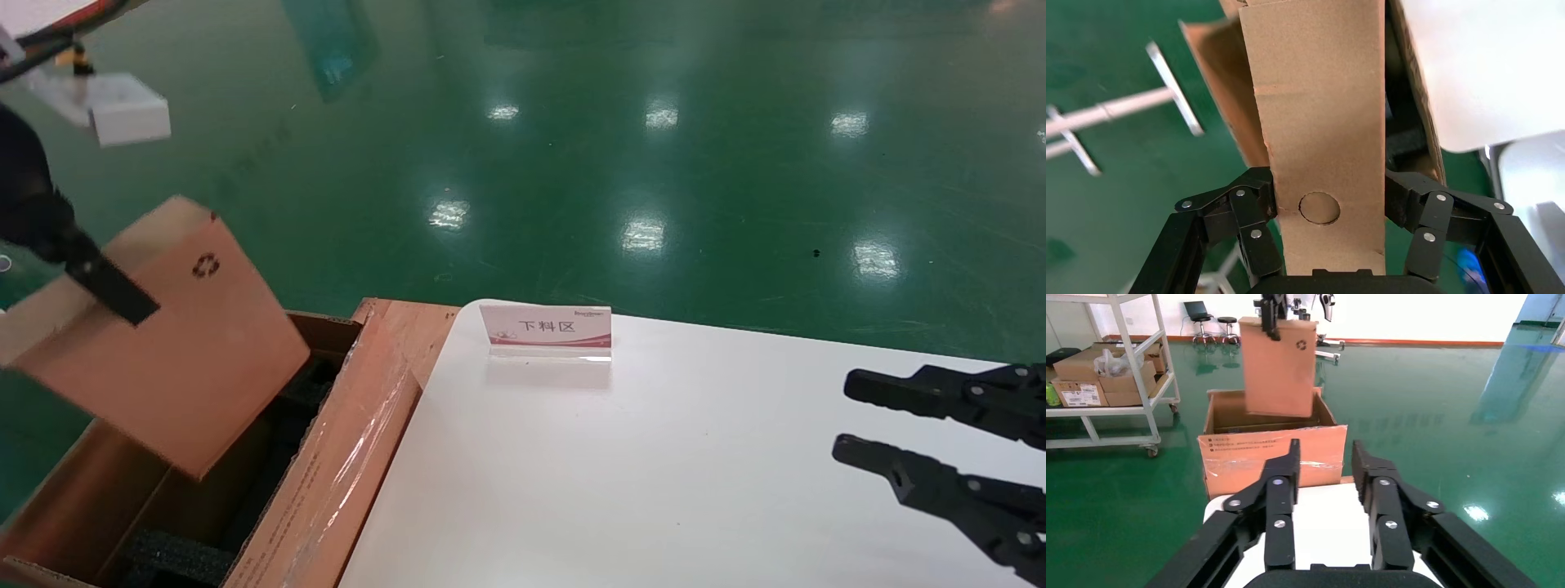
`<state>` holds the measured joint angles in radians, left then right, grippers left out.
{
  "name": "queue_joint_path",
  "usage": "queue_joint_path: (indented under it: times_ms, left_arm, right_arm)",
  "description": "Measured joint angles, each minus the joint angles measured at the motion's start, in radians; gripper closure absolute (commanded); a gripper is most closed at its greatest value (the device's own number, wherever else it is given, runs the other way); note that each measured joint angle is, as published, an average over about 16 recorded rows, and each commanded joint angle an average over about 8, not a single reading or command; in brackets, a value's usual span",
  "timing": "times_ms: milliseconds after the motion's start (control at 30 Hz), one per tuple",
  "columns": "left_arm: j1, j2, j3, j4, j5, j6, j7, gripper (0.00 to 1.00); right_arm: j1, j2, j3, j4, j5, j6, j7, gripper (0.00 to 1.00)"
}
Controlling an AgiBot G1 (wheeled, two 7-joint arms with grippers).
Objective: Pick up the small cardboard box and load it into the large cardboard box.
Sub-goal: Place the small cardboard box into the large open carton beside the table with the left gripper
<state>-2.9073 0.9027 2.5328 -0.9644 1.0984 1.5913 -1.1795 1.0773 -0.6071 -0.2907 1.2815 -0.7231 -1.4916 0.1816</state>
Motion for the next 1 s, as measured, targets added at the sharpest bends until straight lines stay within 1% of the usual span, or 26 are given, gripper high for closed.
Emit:
queue_joint_path:
  times_ms: [200,433,667,1000]
  left_arm:
    - [0.010,-0.023,0.086,0.012,-0.034,-0.011,0.006,1.00]
    - [0.025,-0.062,0.144,0.022,-0.039,-0.031,0.014,1.00]
    - [0.052,-0.104,0.166,0.033,-0.019,-0.066,0.023,1.00]
    - [0.125,-0.144,0.167,0.062,0.003,-0.145,0.013,1.00]
  right_arm:
    - [0.000,0.000,0.000,0.000,0.000,0.000,0.000,0.00]
    - [0.000,0.000,-0.001,0.000,0.001,0.000,0.000,0.00]
    - [0.000,0.000,-0.001,0.000,0.001,0.001,-0.001,0.00]
    - [0.000,0.001,-0.002,0.000,0.001,0.001,-0.001,0.00]
